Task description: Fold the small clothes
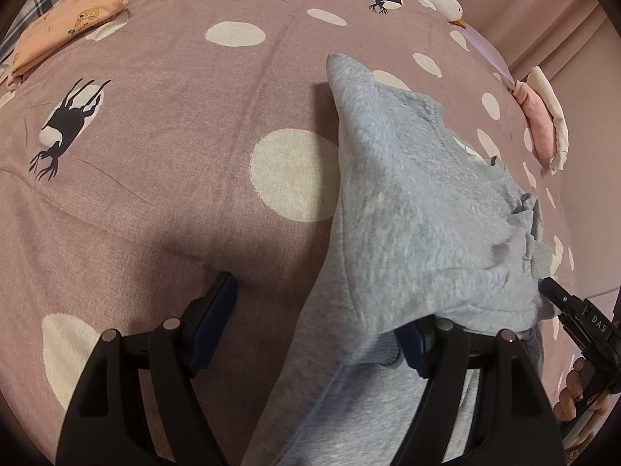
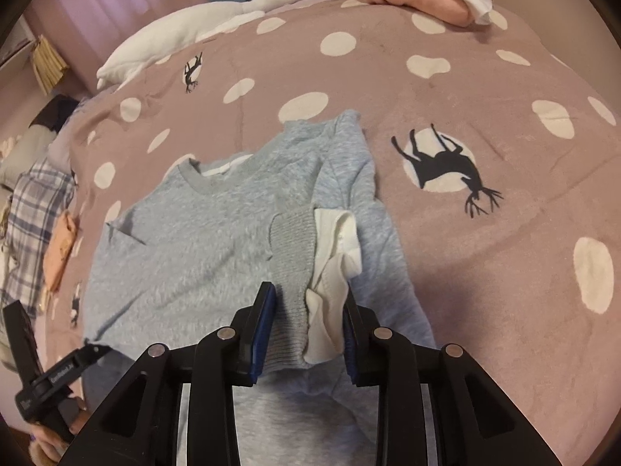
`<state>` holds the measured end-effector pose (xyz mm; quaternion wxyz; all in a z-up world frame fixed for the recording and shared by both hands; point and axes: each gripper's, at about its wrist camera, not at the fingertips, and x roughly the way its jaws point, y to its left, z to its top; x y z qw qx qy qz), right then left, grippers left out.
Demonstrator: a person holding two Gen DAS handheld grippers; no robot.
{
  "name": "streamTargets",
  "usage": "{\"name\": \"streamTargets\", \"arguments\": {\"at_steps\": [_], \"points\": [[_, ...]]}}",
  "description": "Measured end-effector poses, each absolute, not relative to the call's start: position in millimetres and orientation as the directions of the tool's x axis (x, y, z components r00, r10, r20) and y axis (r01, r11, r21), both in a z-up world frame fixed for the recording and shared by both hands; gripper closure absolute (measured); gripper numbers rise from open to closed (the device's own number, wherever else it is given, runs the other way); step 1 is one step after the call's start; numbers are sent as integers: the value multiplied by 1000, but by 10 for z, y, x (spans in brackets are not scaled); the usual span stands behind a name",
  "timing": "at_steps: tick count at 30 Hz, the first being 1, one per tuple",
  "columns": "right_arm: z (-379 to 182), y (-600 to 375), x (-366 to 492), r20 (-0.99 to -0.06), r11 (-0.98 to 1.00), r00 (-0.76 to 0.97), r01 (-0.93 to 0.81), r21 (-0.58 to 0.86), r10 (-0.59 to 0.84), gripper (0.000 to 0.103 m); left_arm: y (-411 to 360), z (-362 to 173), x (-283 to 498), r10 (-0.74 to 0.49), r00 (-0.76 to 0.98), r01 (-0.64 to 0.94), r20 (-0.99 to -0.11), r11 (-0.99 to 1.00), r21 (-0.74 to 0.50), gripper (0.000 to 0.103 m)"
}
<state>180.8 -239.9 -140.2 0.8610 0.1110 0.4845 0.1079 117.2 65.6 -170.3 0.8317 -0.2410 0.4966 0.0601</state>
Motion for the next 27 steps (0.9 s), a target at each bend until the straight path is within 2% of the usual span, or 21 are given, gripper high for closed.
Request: {"name": "streamTargets", "arguments": {"at_steps": [4,6,10,14,27], "points": [[-1383,-2431,1788,-802,952,520,-82,296,295,78,638,-1696,1166,-129,498,-344,-858,879,-331,26],[-1388,-2437,1785,-796,950,525,-90,300,301,94,628,-1689,1159,-126,496,-344,-859,880,-327,26],[-1305,-2439,1724,-771,951,564,-99,294,297,96,631,-1677,1148,-127,491,-344,-862,881,-326,26],[-1207,-2408,1677,-751,969,617,-97,226,237,100,622,-1672,1132,-121,486,-346,-865,883,-317,26],[-1686,-2429,1817,-832,976,515,-41,216,206,100,647,-1687,1085,-146,490,-335,-859,879,-341,26]]}}
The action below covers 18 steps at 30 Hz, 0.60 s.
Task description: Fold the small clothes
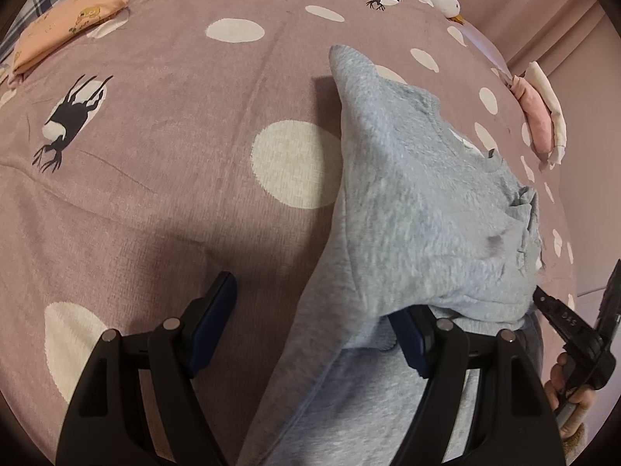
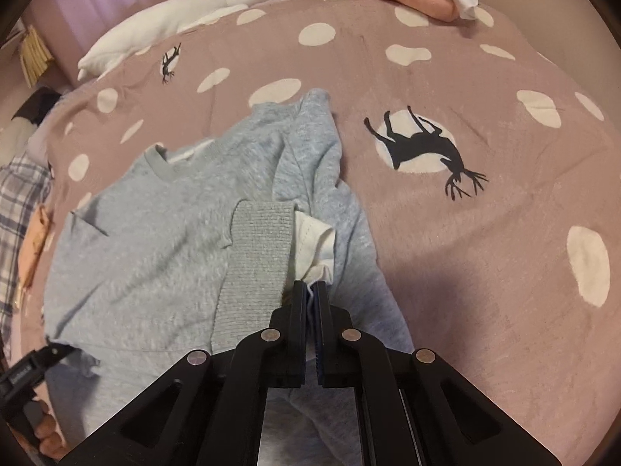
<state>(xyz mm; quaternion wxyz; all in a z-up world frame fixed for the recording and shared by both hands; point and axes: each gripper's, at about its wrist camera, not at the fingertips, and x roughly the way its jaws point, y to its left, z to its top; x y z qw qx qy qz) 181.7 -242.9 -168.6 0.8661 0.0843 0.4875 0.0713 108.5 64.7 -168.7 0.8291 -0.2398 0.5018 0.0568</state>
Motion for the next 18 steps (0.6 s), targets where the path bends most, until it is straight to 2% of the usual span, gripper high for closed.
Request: {"name": "streamTargets", "arguments": {"at_steps": [8,18], "points": [[-1712,-2427,1807,-835,978,514,-38,207,196,100,634,-1654,1044,-154,479,-339,-864,876,-344,26],[-1711,-2407,1800,-837,983,519,-46,175,174,100,783,-1603,881,-212,493,-338,-843,847,-411,26]]}}
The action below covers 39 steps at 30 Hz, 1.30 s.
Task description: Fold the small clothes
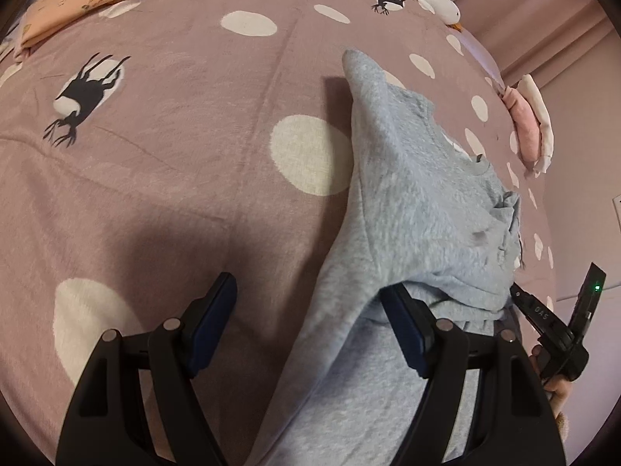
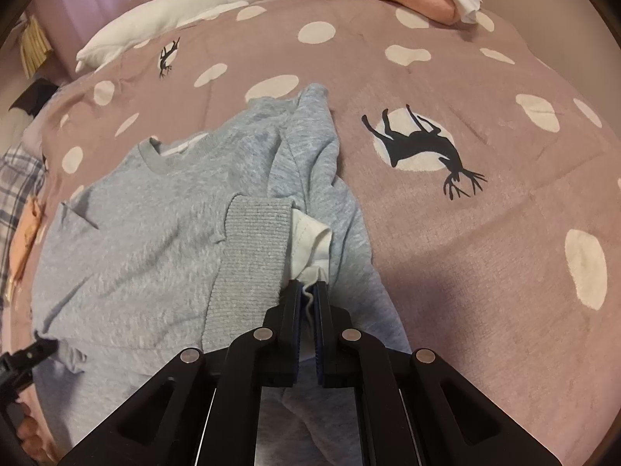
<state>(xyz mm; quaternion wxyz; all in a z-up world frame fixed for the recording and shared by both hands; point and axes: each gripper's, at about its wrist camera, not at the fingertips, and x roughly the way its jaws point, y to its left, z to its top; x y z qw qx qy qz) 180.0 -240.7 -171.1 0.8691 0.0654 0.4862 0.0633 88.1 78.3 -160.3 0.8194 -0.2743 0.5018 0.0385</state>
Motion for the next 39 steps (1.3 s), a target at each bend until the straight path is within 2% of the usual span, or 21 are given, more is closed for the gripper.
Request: {"name": "streamTargets", "arguments": {"at_steps": [4,14,25,26,28,30,32,37,39], "points": [[-1698,-2380,1788,-837,987,524,-40,158,155,100,769,-1522,829,-192,502,-336,-843,855,-395,26],[-1497,-2434,1647,-824,991,554,-20,130,119,100,752,-1221,674,-219,571,-292,-791,847,-445,26],[-896,-2461,1284,-710,994,696,-59,95,109,96,537,-698,405,-245,681,-144,-690,879,-454,8],[-831,-2460,1243,-696,993,710,-64,95,112,92,516,-657,370,-246,689,-130,-682,884,-450,7],[-721,-2455,1160,-667,993,736,-73,90,114,75,487,-594,343,-239,703,-115,-670,892,-438,5],[-629,-2436,1080,-633,993,765,-86,86,121,44,477,-558,289,-238,711,-102,-661,896,-432,4],[-542,-2419,988,-593,992,795,-105,76,130,35,482,-560,257,-253,710,-88,-657,893,-440,4],[-366,-2367,809,-532,989,835,-145,31,139,31,509,-674,187,-285,677,-79,-679,889,-452,4],[-323,-2397,733,-505,985,848,-172,30,163,19,534,-751,142,-300,652,-82,-697,885,-458,4]]}}
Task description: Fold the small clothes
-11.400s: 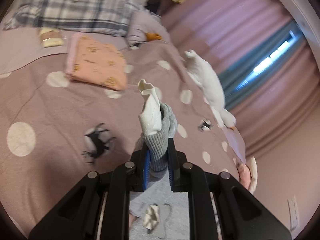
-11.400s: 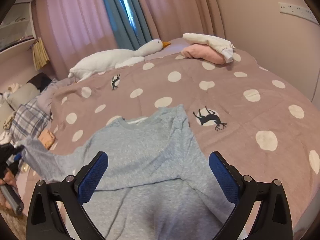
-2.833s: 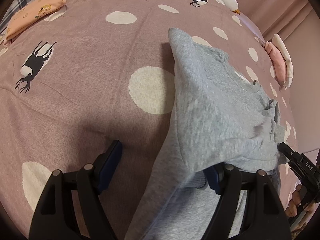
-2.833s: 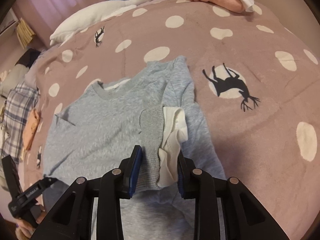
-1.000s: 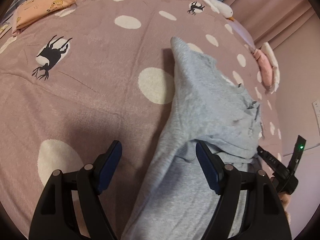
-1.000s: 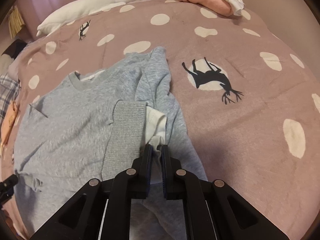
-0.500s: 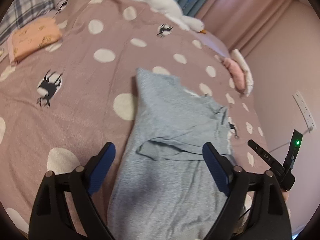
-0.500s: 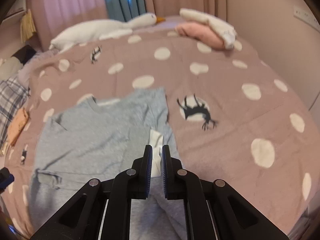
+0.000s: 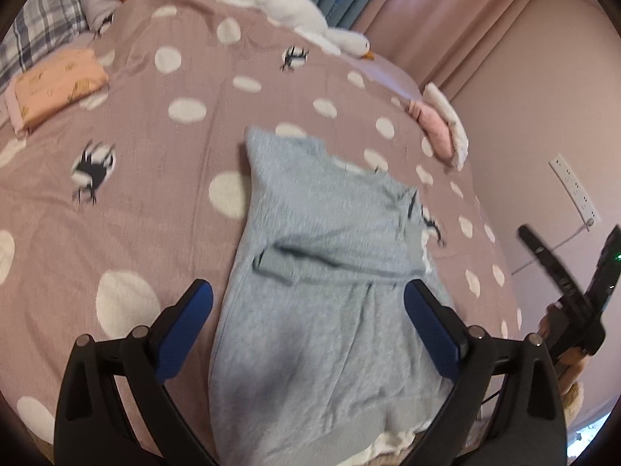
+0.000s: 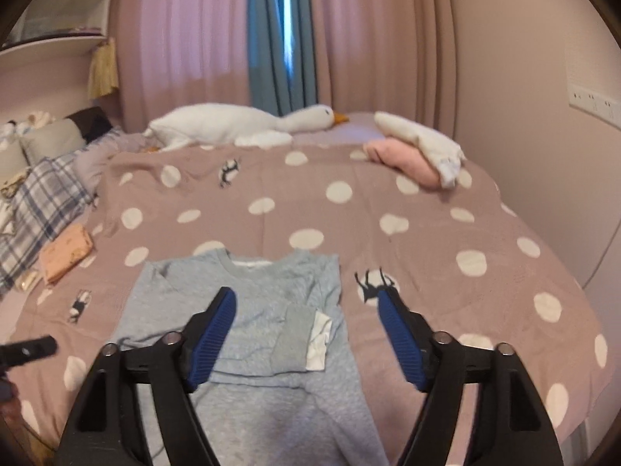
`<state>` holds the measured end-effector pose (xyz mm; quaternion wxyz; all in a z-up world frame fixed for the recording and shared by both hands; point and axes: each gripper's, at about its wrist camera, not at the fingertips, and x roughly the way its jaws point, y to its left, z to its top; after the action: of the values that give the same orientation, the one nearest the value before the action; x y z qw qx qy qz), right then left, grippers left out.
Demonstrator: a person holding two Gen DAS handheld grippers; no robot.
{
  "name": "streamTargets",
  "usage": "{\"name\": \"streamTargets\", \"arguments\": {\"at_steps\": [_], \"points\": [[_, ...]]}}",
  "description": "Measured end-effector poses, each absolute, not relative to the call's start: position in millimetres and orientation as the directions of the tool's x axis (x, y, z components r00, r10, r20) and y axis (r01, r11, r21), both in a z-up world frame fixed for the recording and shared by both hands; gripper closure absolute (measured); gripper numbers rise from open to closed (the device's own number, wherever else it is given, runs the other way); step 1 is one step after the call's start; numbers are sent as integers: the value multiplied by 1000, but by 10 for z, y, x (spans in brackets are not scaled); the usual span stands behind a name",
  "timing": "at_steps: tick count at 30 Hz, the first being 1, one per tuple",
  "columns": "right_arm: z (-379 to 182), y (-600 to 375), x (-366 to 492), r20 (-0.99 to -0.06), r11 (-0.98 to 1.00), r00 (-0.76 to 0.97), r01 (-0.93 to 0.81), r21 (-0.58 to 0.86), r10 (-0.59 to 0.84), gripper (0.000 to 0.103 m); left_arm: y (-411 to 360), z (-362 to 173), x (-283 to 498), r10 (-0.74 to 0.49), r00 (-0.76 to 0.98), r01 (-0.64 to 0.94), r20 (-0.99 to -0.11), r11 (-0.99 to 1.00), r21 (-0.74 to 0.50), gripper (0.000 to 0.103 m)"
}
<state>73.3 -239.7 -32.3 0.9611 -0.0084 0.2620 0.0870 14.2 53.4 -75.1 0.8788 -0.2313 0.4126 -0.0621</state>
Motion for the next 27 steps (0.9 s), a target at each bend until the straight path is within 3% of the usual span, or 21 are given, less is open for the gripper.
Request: {"name": "streamTargets", "arguments": {"at_steps": [2,9,14,20,27], "points": [[-310,-2436,655,-494,981,851,-190,26,178,13,576,-866,94,-315,618,-100,-720,877,-469,4],[-524,-2777,437,-568,973,790,-206,105,229,13,668,-1287,-102,-373,485,-169,-791,848,-503,5],[-854,-2981,269,-664,977,718,-179,118,212,13,571,-1455,-254,-444,427,-150,-788,824,-546,9],[-1279,-3194,145,-769,980,607,-119,161,201,13,466,-1639,-302,-491,357,-138,-795,814,-565,24],[-1521,-3299,-56,-821,969,517,-100,225,243,16,398,-1681,-393,-539,328,-93,-776,799,-594,25]]}}
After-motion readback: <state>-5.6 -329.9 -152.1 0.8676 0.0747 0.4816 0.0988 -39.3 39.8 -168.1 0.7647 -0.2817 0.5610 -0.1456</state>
